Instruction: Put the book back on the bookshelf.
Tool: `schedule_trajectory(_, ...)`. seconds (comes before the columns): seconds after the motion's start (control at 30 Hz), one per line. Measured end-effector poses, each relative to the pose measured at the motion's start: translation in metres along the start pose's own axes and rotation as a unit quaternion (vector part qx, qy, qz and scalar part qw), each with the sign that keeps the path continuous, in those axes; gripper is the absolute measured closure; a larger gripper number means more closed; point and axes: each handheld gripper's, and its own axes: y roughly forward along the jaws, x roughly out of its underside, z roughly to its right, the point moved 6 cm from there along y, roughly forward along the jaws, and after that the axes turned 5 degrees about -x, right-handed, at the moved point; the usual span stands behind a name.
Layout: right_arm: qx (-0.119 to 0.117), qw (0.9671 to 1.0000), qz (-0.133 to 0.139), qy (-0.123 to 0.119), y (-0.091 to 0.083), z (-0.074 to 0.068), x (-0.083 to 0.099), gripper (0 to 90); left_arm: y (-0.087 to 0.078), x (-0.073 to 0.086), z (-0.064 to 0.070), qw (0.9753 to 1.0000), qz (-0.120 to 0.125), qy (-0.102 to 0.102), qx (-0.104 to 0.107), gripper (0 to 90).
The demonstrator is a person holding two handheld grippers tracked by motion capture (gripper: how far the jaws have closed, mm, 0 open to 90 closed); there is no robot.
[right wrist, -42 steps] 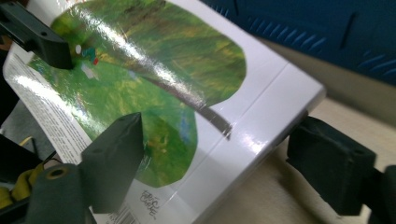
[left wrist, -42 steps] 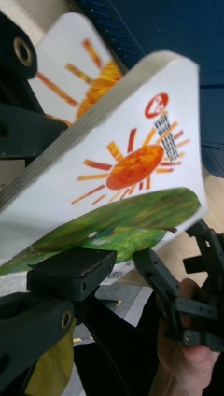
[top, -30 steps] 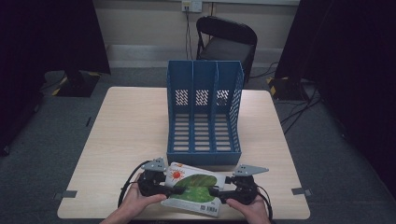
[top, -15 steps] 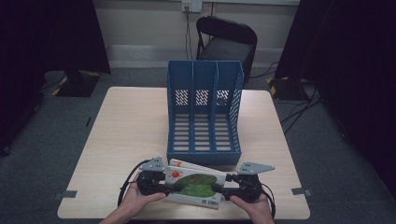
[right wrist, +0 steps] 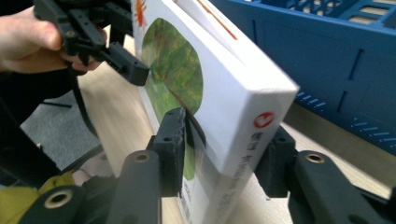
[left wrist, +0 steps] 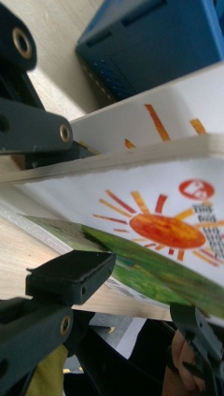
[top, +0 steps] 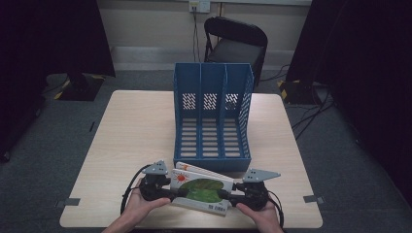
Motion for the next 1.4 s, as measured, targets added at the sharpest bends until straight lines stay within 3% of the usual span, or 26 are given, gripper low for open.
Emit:
schedule_trajectory(0.13, 0.000, 1.0000, 0.010, -0.002, -0.006, 0.000, -0.001, 63.8, -0.007, 0.001, -0.007, 0.9996, 0.005, -0.014, -0.024, 45.1)
schedule_trajectory(0.27, -0.007, 0.9999, 0.011, -0.001, -0.007, -0.003, 0.000, 67.1, -0.010, 0.003, -0.015, 0.9991, 0.001, -0.021, -0.038, 45.1)
schedule_trajectory(0.43, -0.012, 0.9997, 0.008, -0.018, -0.007, -0.010, -0.002, 69.4, -0.011, 0.004, -0.018, 0.9987, -0.001, -0.023, -0.046, 43.1)
schedule_trajectory(0.47, -0.005, 0.9994, 0.003, -0.034, -0.009, -0.013, -0.005, 71.0, -0.013, 0.004, -0.020, 0.9979, 0.001, -0.034, -0.055, 40.6)
schedule_trajectory(0.53, 0.002, 0.9993, 0.013, -0.035, -0.013, -0.012, -0.010, 71.4, -0.016, 0.004, -0.025, 0.9967, 0.003, -0.046, -0.066, 36.8)
schedule_trajectory(0.63, -0.005, 0.9992, 0.013, -0.037, -0.015, -0.012, -0.012, 72.5, -0.017, 0.005, -0.030, 0.9962, 0.006, -0.053, -0.069, 35.0)
schedule_trajectory(0.77, -0.022, 0.9988, 0.011, -0.043, -0.014, -0.018, -0.011, 74.5, -0.011, 0.005, -0.030, 0.9972, 0.001, -0.063, -0.040, 30.7)
schedule_trajectory(0.8, -0.026, 0.9985, 0.013, -0.046, -0.013, -0.022, -0.009, 73.6, -0.008, 0.004, -0.025, 0.9981, 0.001, -0.057, -0.025, 30.0)
schedule_trajectory(0.83, -0.026, 0.9985, 0.013, -0.046, -0.013, -0.022, -0.009, 73.6, -0.008, 0.004, -0.025, 0.9981, 0.001, -0.057, -0.025, 30.0)
schedule_trajectory(0.9, -0.028, 0.9988, 0.005, -0.039, -0.008, -0.026, -0.006, 69.5, -0.003, 0.004, -0.022, 0.9991, -0.005, -0.035, -0.026, 30.0)
schedule_trajectory(1.03, -0.026, 0.9984, -0.020, -0.047, 0.012, -0.032, 0.002, 67.6, 0.002, 0.004, -0.022, 0.9994, -0.008, -0.028, -0.019, 28.2)
schedule_trajectory(1.1, -0.026, 0.9985, -0.021, -0.044, 0.016, -0.034, 0.003, 66.5, 0.003, 0.004, -0.021, 0.9994, -0.008, -0.024, -0.022, 27.5)
schedule_trajectory(1.13, -0.022, 0.9988, -0.023, -0.038, 0.024, -0.035, 0.003, 63.0, 0.003, 0.005, -0.019, 0.9994, -0.011, -0.012, -0.029, 27.8)
schedule_trajectory(1.23, -0.008, 0.9989, -0.020, -0.042, 0.032, -0.037, 0.003, 60.0, 0.002, 0.005, -0.019, 0.9994, -0.012, -0.010, -0.029, 28.3)
schedule_trajectory(1.4, -0.006, 0.9987, -0.028, -0.042, 0.044, -0.038, 0.004, 59.5, 0.002, 0.005, -0.018, 0.9994, -0.013, -0.010, -0.032, 29.1)
